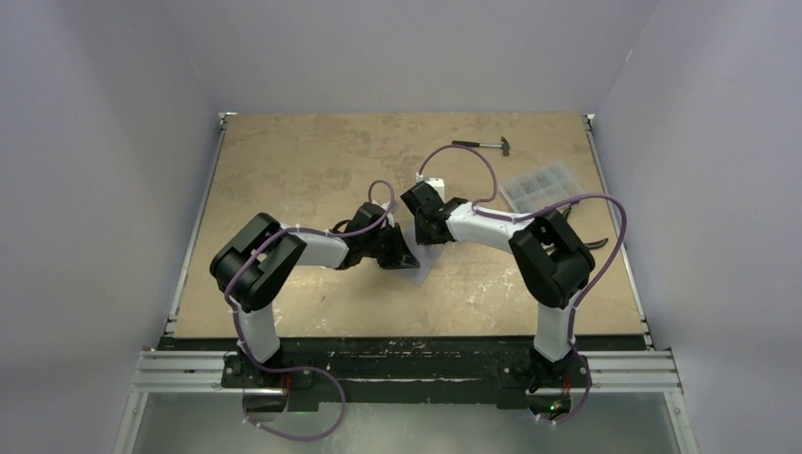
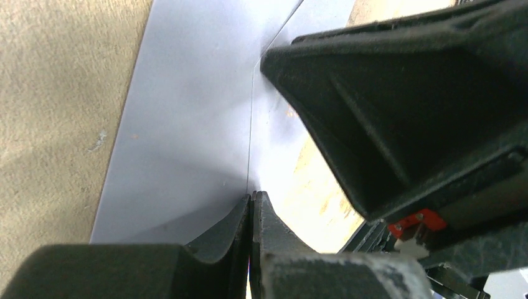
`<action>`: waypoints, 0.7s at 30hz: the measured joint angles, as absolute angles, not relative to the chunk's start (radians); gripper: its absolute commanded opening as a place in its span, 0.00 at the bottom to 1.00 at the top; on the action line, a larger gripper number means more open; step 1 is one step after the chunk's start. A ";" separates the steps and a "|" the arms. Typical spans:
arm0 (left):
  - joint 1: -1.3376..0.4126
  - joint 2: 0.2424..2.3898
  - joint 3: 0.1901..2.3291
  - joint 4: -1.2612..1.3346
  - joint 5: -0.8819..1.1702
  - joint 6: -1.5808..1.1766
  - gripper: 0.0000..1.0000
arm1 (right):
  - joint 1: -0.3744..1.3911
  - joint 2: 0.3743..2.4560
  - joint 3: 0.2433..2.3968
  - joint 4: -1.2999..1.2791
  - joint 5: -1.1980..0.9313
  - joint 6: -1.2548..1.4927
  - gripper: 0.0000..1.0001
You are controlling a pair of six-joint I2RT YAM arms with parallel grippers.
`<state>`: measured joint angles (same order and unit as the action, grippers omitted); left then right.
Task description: Place the letter into the envelope and seal it
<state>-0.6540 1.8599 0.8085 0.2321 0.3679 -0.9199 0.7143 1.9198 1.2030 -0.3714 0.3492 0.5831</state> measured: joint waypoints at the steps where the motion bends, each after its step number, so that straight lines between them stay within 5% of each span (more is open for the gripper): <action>1: -0.654 1.860 0.808 0.233 0.368 -0.920 0.00 | 0.710 1.923 1.207 -0.373 0.351 0.584 0.20; 11: -0.654 1.875 0.808 0.270 0.364 -0.919 0.00 | 0.667 1.961 1.278 -0.379 0.404 0.594 0.20; 18: -0.654 1.861 0.841 0.221 0.364 -0.904 0.00 | 0.648 1.934 1.274 -0.401 0.406 0.583 0.29; 21: -0.655 1.855 0.874 0.158 0.360 -0.878 0.08 | 0.622 1.898 1.274 -0.452 0.404 0.582 0.33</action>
